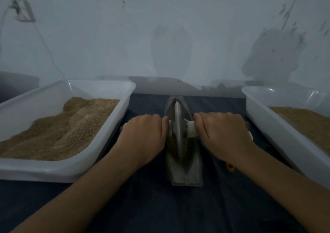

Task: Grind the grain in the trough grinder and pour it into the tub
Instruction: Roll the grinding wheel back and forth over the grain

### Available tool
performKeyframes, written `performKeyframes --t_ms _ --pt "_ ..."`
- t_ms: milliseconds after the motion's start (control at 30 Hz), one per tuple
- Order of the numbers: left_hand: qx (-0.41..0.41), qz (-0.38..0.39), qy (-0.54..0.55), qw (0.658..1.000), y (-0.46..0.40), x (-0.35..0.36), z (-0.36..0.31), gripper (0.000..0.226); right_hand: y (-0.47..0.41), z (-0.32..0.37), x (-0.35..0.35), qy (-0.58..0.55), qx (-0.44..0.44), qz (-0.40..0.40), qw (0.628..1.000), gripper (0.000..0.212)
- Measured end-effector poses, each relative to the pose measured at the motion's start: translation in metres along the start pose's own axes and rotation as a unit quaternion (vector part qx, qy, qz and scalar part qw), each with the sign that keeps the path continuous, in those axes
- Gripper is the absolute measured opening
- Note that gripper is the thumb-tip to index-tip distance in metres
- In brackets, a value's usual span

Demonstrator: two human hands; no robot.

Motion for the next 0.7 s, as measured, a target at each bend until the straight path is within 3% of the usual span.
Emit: performKeyframes --t_ms 67,167,300,400,500,600,700 --pt "0.005 -0.017 0.012 1.0 0.005 -0.001 0.001 0.019 0.003 0.003 -0.005 0.01 -0.005 -0.024 1.0 0.055" --pt "-0.014 0.04 0.005 0.999 -0.02 0.014 0.012 0.012 -0.026 -0.001 0.01 0.073 -0.02 0.026 0.997 0.058" --pt "-0.089 0.12 -0.002 0.989 -0.075 0.047 0.037 0.014 -0.085 -0.021 0.046 0.099 -0.042 0.11 0.988 0.021" --pt "-0.096 0.115 0.0 0.989 -0.089 0.056 0.043 0.016 -0.104 -0.028 0.049 0.085 -0.009 0.132 0.988 0.024" --pt "-0.069 0.088 -0.044 0.993 -0.064 0.042 0.031 0.021 -0.073 -0.013 0.033 0.109 -0.042 0.085 0.99 0.027" --pt "-0.022 0.029 -0.026 0.999 -0.024 0.019 0.012 0.022 -0.018 0.003 0.009 0.075 -0.04 0.033 0.996 0.049" --pt "0.024 -0.032 0.009 0.999 0.008 0.0 0.001 0.027 0.012 0.01 -0.014 0.003 -0.029 -0.023 0.999 0.041"
Point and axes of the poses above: each hand's wrist, its own y-axis away from the middle knuckle, its own x-axis out of the palm, z = x × y, the point moved 3 cm from there along -y, towards the middle knuckle, and after that the axes turned 4 degrees about -y, right-handed, at the moved point
